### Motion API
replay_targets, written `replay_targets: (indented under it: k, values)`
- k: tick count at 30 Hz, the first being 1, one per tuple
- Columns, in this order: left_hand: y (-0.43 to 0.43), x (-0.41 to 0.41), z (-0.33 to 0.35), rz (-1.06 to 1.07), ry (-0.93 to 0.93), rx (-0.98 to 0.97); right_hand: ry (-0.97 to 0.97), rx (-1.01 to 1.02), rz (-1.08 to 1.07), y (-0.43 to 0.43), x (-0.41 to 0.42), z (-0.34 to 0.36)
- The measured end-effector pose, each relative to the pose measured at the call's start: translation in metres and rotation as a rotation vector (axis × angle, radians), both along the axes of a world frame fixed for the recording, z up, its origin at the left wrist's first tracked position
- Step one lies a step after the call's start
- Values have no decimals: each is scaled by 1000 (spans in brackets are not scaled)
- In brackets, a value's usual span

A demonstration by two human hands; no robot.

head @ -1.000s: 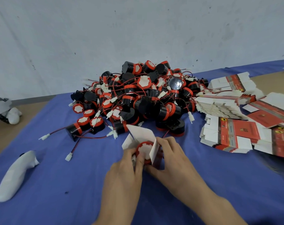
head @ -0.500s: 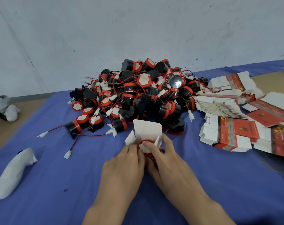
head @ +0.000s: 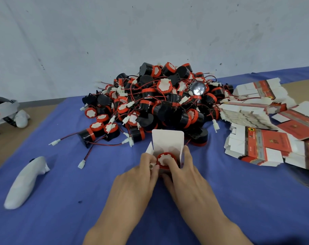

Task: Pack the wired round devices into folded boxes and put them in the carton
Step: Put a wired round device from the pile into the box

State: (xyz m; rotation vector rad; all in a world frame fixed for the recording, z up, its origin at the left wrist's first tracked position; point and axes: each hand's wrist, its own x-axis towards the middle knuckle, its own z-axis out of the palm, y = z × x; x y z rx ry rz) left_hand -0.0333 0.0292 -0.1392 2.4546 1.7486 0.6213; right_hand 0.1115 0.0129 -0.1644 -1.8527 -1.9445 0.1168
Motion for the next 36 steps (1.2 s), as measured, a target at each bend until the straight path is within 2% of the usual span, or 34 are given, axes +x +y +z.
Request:
replay_targets:
  k: [7, 11, 16, 20, 26, 36]
  values:
    - [-7, 4, -4, -143, 47, 154, 147, 83, 118, 0, 15, 0]
    - [-4, 2, -6, -46, 51, 214, 118, 67, 128, 1, 24, 1]
    - [-10, 11, 0, -117, -13, 389, 106, 50, 138, -1, 27, 1]
    - [-4, 9, 0, -94, -37, 462, 105, 70, 146, -1, 28, 1]
    - [5, -1, -6, -86, 14, 531, 105, 90, 166, 1, 31, -3]
    - [20, 0, -15, -191, 42, 716, 116, 107, 172, 3, 32, -6]
